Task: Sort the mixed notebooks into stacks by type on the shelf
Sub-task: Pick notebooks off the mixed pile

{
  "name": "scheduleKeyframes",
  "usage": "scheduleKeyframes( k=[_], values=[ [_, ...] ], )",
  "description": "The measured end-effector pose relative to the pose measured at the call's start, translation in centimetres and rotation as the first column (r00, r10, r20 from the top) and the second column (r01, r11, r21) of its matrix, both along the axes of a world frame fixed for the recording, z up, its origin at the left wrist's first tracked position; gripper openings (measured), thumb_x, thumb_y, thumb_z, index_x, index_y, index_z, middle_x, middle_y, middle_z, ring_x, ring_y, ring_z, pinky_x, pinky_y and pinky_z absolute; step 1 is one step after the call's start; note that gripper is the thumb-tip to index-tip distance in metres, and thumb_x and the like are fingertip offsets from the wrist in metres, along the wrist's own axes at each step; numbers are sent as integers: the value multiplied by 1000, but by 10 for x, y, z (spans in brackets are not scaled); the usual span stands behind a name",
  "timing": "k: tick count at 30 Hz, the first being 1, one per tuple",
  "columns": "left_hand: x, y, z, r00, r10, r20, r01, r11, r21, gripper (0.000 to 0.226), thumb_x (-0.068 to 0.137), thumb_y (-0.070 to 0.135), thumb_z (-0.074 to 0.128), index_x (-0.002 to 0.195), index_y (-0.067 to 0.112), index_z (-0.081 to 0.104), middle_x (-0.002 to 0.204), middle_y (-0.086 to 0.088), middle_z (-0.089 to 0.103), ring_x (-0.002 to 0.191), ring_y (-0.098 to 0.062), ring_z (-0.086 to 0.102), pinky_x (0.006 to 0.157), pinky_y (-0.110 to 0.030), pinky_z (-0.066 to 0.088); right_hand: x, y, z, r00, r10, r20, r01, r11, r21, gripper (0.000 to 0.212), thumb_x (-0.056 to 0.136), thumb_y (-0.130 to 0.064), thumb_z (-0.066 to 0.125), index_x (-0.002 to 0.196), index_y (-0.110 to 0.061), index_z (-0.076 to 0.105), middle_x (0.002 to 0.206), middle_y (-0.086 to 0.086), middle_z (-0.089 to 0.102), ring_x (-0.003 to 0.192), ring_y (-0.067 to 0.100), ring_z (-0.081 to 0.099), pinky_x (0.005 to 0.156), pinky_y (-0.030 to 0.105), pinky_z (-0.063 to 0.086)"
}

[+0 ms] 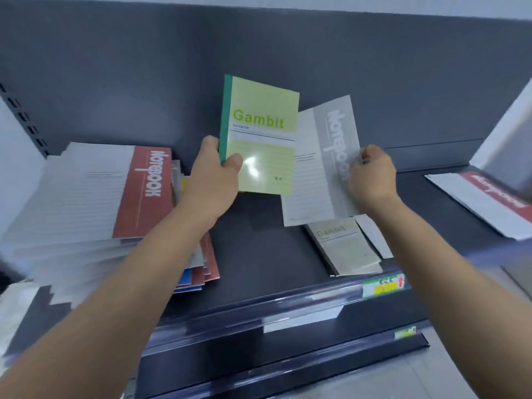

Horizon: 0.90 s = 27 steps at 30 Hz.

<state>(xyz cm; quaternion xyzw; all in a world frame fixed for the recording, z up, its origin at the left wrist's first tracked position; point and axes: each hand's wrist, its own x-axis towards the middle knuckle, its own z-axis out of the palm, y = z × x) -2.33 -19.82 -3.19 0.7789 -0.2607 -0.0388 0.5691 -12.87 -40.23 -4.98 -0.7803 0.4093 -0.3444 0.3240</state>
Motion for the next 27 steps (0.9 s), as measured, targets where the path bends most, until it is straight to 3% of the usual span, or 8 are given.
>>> scheduleKeyframes(
  k=[6, 8, 11, 13, 16, 22, 25, 27],
  values=[
    [-48, -102, -9, 999, -7, -41, 8, 1000, 25, 3, 98, 16, 42, 99, 14, 40, 84, 9, 48, 73, -6, 45, 59, -18, 39, -65, -107, -19, 992, 19, -121, -18, 1000, 6, 14, 91, -13, 46, 81, -6, 40, 66, 2, 36, 57, 19, 29, 47, 29, 24],
    [-63, -130, -15, 999, 4, -54, -2, 999, 39, 4, 99, 16, 41, 97, 14, 39, 78, 10, 44, 67, -4, 42, 53, -12, 36, -79, -138, -28, 980, 32, -198, -27, 999, 30, 13, 90, -9, 45, 79, -5, 41, 68, 2, 39, 64, 23, 35, 45, 28, 24],
    [-78, -157, -23, 996, 40, -80, -34, 997, 66, 4, 100, 16, 41, 97, 14, 38, 75, 11, 42, 63, -3, 41, 44, -5, 34, -85, -175, -45, 945, 78, -317, -58, 996, 73, 27, 89, -4, 44, 65, -11, 34, 67, 1, 40, 77, 25, 42, 48, 30, 25],
    [-83, -164, -28, 990, 71, -118, -62, 995, 79, 3, 100, 17, 42, 100, 15, 40, 79, 12, 47, 67, -1, 45, 49, -9, 36, -86, -188, -59, 907, 115, -405, -82, 992, 98, 27, 89, -2, 44, 65, -11, 34, 67, 3, 41, 78, 26, 42, 50, 30, 26],
    [-85, -168, -33, 983, 109, -145, -96, 991, 91, 5, 100, 17, 42, 105, 17, 42, 87, 14, 51, 75, 1, 49, 56, -13, 35, -88, -200, -77, 848, 145, -510, -96, 988, 121, 12, 87, -1, 44, 76, -3, 43, 77, 10, 47, 76, 27, 44, 60, 27, 32],
    [-88, -175, -39, 984, 107, -145, -89, 988, 129, 4, 100, 18, 42, 103, 15, 42, 88, 12, 51, 76, -1, 49, 57, -17, 36, -86, -207, -102, 814, 146, -562, -91, 988, 125, 27, 80, 2, 45, 58, -9, 33, 59, 4, 40, 54, 22, 39, 42, 23, 26],
    [-86, -179, -42, 985, 99, -140, -79, 986, 144, 4, 100, 19, 42, 102, 15, 42, 89, 11, 52, 77, -2, 49, 58, -18, 38, -86, -205, -107, 803, 127, -582, -88, 992, 94, 22, 80, 0, 48, 63, -9, 37, 64, 5, 43, 60, 25, 44, 44, 22, 28],
    [-85, -185, -44, 985, 83, -149, -61, 988, 145, 3, 100, 19, 42, 101, 16, 42, 89, 10, 53, 77, -2, 49, 59, -19, 38, -89, -203, -102, 799, 98, -594, -99, 995, 32, 9, 81, 1, 47, 75, -5, 46, 77, 10, 49, 70, 28, 48, 55, 25, 35]
  ],
)
